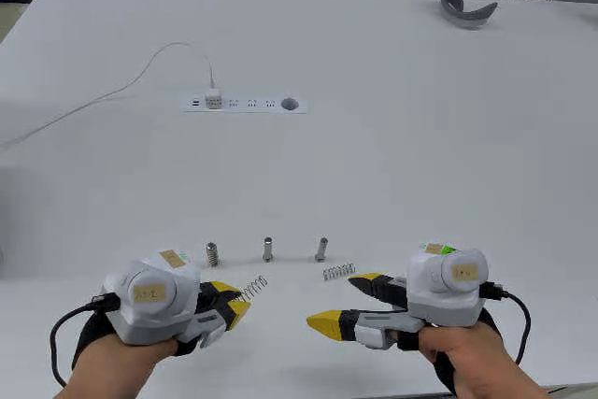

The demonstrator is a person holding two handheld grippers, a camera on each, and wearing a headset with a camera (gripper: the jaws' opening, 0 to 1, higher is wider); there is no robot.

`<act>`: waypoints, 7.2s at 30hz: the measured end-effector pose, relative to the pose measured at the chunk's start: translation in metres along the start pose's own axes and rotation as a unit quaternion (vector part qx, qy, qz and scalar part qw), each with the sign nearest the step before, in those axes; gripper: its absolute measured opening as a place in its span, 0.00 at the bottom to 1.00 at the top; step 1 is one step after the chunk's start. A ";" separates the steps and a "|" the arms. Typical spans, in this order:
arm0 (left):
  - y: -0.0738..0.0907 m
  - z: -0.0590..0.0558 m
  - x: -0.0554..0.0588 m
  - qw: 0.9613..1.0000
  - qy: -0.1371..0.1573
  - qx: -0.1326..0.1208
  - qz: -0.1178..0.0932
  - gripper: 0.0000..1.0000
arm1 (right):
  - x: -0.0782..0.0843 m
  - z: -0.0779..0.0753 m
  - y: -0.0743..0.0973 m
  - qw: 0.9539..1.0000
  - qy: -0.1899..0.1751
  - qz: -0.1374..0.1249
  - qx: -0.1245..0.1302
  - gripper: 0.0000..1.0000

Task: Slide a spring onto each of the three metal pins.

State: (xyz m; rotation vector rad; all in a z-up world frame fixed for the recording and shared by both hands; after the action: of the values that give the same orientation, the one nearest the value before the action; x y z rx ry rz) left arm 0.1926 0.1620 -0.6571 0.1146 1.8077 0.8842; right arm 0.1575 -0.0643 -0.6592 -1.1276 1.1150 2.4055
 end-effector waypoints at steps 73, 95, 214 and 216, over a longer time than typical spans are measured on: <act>-0.002 -0.033 -0.052 0.982 -0.148 0.114 -0.020 0.10 | -0.058 0.032 -0.016 0.980 0.058 0.069 -0.180 0.14; 0.008 -0.036 -0.056 0.971 -0.180 0.157 -0.024 0.10 | -0.083 0.057 -0.021 0.910 0.288 0.181 -0.239 0.13; 0.073 0.056 0.039 0.993 0.074 -0.082 -0.046 0.65 | -0.116 -0.028 -0.117 0.891 0.331 0.298 -0.089 0.13; 0.074 0.057 0.038 0.993 0.075 -0.083 -0.047 0.65 | -0.116 -0.029 -0.118 0.890 0.333 0.299 -0.088 0.13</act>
State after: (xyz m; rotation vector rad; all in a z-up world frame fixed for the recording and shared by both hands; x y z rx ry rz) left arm 0.2003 0.2622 -0.6501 -0.1459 1.8526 0.9942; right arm 0.3113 0.0037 -0.6478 -2.0255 1.6737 2.6592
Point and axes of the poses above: the centre of the closed fingertips' face, and the gripper's own axes: y roughly backward along the fingers, z roughly to its left, x roughly out of its underside, the point moved 9 cm from there along y, roughly backward along the fingers
